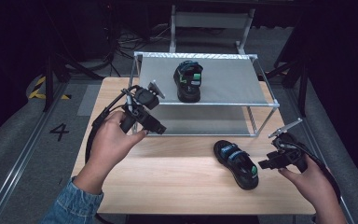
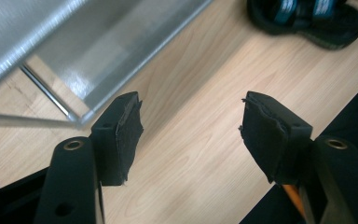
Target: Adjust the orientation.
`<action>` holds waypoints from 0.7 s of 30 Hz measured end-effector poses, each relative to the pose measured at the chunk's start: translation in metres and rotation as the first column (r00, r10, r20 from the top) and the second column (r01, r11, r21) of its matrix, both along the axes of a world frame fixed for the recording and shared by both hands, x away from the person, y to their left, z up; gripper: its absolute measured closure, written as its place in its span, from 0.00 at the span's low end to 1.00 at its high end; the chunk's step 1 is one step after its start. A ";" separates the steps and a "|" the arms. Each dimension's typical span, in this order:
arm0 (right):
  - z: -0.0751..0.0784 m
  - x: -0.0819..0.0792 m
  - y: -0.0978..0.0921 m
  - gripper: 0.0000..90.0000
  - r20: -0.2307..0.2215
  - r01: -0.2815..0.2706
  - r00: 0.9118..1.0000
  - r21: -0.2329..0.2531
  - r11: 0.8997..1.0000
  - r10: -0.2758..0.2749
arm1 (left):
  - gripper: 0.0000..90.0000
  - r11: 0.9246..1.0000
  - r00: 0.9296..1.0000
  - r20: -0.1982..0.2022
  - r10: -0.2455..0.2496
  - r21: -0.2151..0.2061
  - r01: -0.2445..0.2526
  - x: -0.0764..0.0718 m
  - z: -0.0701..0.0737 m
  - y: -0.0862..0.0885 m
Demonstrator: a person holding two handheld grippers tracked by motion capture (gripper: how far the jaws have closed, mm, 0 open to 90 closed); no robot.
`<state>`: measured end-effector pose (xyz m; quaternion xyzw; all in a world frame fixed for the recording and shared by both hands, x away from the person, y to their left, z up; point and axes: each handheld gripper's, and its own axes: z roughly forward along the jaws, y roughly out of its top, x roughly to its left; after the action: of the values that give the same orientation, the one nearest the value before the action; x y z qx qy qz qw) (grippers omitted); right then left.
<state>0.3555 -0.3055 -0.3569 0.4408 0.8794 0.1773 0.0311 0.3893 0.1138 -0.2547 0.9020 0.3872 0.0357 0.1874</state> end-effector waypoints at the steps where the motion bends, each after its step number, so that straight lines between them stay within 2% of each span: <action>1: 0.001 0.000 0.001 0.52 0.004 -0.003 1.000 0.003 1.000 0.003 | 0.42 1.000 1.000 -0.005 0.005 0.009 -0.005 -0.001 -0.004 0.002; 5: 0.005 -0.003 0.006 0.52 0.009 -0.022 1.000 0.008 1.000 0.022 | 0.43 1.000 1.000 -0.017 0.020 -0.003 -0.020 -0.007 -0.020 0.010; 6: 0.005 -0.003 0.006 0.52 0.009 -0.022 1.000 0.008 1.000 0.022 | 0.43 1.000 1.000 -0.017 0.020 -0.003 -0.020 -0.007 -0.020 0.010; 10: 0.008 -0.008 0.012 0.52 0.003 -0.044 0.999 0.008 0.999 0.044 | 0.44 1.000 1.000 -0.009 0.013 0.022 -0.013 -0.012 -0.035 0.017; 14: 0.009 -0.011 0.020 0.53 -0.004 -0.077 0.997 0.009 0.997 0.078 | 0.44 0.999 0.999 -0.029 0.029 0.034 -0.028 -0.014 -0.047 0.024; 17: 0.006 -0.012 0.026 0.54 -0.016 -0.093 0.996 0.004 0.996 0.093 | 0.44 0.999 0.998 -0.041 0.047 0.016 -0.046 -0.013 -0.056 0.032; 19: 0.004 -0.011 0.028 0.55 -0.024 -0.099 0.995 0.003 0.995 0.099 | 0.44 1.000 0.998 -0.058 0.028 -0.005 -0.028 -0.015 -0.060 0.037; 20: 0.002 -0.011 0.030 0.55 -0.023 -0.103 0.994 -0.005 0.995 0.102 | 0.44 1.000 0.998 -0.058 0.028 -0.005 -0.028 -0.015 -0.060 0.037; 21: 0.002 -0.011 0.030 0.55 -0.023 -0.103 0.994 -0.005 0.995 0.102 | 0.44 0.999 0.998 -0.061 0.030 -0.024 -0.031 -0.016 -0.061 0.040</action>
<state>0.3449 -0.2759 -0.3546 0.3969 0.9017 0.1709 0.0131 0.3737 0.1542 -0.3158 0.8943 0.4067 0.0065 0.1862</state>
